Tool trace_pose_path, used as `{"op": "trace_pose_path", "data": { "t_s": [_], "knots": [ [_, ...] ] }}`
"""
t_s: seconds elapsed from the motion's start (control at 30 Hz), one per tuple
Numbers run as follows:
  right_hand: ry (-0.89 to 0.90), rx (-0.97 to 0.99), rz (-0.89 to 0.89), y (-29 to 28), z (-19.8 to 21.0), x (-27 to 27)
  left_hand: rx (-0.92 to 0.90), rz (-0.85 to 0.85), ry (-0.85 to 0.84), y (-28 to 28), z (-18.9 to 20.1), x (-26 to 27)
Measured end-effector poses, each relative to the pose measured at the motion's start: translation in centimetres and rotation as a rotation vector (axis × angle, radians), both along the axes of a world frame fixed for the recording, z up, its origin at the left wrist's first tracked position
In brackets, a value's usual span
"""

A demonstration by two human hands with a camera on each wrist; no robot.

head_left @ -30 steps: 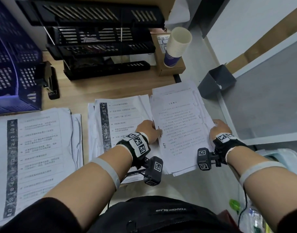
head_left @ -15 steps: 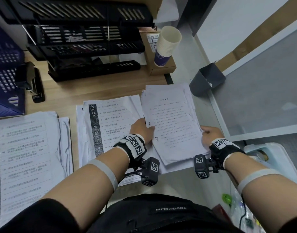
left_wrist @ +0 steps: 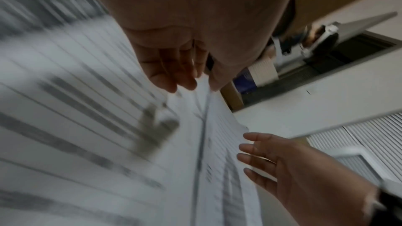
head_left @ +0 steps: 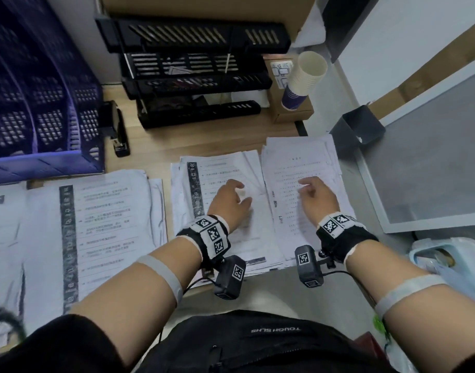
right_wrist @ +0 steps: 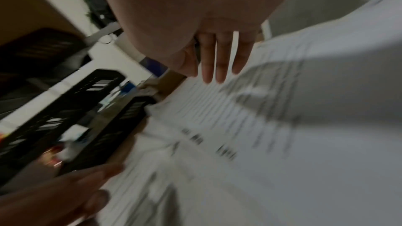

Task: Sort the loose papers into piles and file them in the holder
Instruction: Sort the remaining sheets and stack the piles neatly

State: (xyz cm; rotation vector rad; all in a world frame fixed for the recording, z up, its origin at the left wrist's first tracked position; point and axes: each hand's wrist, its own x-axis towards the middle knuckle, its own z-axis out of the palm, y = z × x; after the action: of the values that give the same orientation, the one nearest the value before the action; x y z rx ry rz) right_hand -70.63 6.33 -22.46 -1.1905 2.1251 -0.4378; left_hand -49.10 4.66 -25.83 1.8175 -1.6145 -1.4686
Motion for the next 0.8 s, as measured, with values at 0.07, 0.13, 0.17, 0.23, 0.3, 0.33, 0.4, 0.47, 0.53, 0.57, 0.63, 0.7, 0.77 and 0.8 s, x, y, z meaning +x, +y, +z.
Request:
{"op": "trace_pose_path", "data": {
  "t_s": [0.07,0.13,0.17,0.23,0.3,0.33,0.4,0.47,0.53,0.57,0.63,0.7,0.77,0.8],
  "knots": [
    [-0.177,0.040,0.094,-0.1,1.0,5.5,-0.015,0.065,-0.049,0.4,0.3,4.8],
    [-0.323,0.111,0.189,0.2,1.5,11.3,0.009,0.159,-0.115,1.2,0.3,10.3],
    [-0.374,0.157,0.236,0.6,1.6,14.1,0.025,0.211,-0.159,1.7,0.4,13.1],
    [-0.485,0.267,0.279,1.6,1.5,19.4,0.045,0.311,-0.302,3.2,0.6,18.8],
    [-0.589,0.366,0.271,2.8,1.0,24.0,0.077,0.393,-0.471,4.7,1.0,24.0],
    [-0.562,0.398,0.282,3.4,0.5,25.9,0.106,0.425,-0.530,5.4,1.2,26.4],
    [-0.404,0.418,0.340,4.3,-0.6,28.7,0.164,0.442,-0.596,6.4,1.1,30.4],
    [-0.232,0.423,0.390,4.9,-1.6,30.5,0.204,0.353,-0.594,7.0,0.9,33.2],
    [-0.113,0.424,0.356,5.6,-2.2,31.6,0.217,0.252,-0.529,7.3,0.6,34.7],
    [-0.078,0.416,0.340,5.9,-2.3,32.0,0.213,0.219,-0.497,7.5,0.5,35.1],
    [-0.045,0.398,0.293,6.7,-2.4,32.6,0.214,0.220,-0.422,7.7,0.6,35.4],
    [-0.076,0.374,0.218,7.6,-2.5,32.9,0.218,0.243,-0.341,8.0,0.6,35.6],
    [-0.142,0.356,0.159,8.4,-2.0,33.2,0.202,0.224,-0.240,8.4,1.0,35.6],
    [-0.169,0.356,0.149,8.7,-1.8,33.4,0.189,0.213,-0.190,8.6,1.2,35.6]
  ]
}}
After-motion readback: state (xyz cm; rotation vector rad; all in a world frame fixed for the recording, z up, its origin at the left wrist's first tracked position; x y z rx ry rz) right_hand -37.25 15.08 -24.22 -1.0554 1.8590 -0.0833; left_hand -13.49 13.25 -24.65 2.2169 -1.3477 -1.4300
